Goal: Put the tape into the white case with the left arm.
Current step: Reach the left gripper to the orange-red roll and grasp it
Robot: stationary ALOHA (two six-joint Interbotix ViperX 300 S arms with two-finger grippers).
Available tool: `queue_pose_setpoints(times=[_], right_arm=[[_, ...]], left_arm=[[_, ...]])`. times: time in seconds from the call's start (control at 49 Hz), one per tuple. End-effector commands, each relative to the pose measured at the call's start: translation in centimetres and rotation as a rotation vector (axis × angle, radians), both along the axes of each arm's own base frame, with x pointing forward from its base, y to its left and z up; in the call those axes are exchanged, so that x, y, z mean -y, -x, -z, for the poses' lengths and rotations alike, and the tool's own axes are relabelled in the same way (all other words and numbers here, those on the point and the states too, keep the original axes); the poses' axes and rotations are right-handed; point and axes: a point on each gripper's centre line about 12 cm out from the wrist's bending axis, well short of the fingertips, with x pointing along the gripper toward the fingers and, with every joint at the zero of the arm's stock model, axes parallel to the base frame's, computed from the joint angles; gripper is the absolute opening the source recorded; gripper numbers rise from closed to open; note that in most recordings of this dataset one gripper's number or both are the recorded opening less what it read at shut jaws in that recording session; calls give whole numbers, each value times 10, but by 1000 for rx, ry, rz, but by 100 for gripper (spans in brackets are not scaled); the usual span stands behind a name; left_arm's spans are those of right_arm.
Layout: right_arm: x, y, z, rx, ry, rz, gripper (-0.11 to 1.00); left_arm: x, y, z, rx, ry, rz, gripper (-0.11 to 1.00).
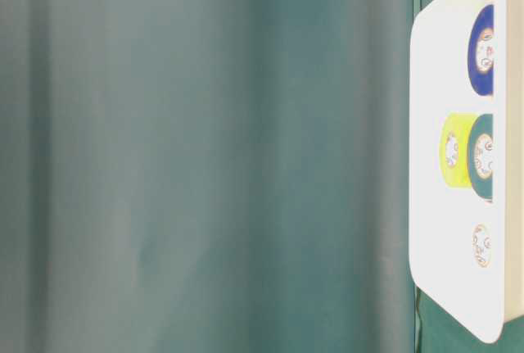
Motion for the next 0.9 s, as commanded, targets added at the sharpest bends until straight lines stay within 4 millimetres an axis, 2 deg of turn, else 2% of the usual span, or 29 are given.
queue_pose_setpoints(times=[0.0, 0.245, 0.551, 0.878], right_arm=[[0, -2, -5, 14, 0, 0, -9], [0, -2, -5, 14, 0, 0, -9], [0, -2, -5, 15, 0, 0, -9], [0, -2, -5, 15, 0, 0, -9]], left_arm=[[1, -4, -2, -3, 2, 2, 85], [4, -21, 2, -31, -3, 7, 85], [16, -65, 5, -63, -11, 31, 85], [26, -125, 12, -140, -19, 30, 85]])
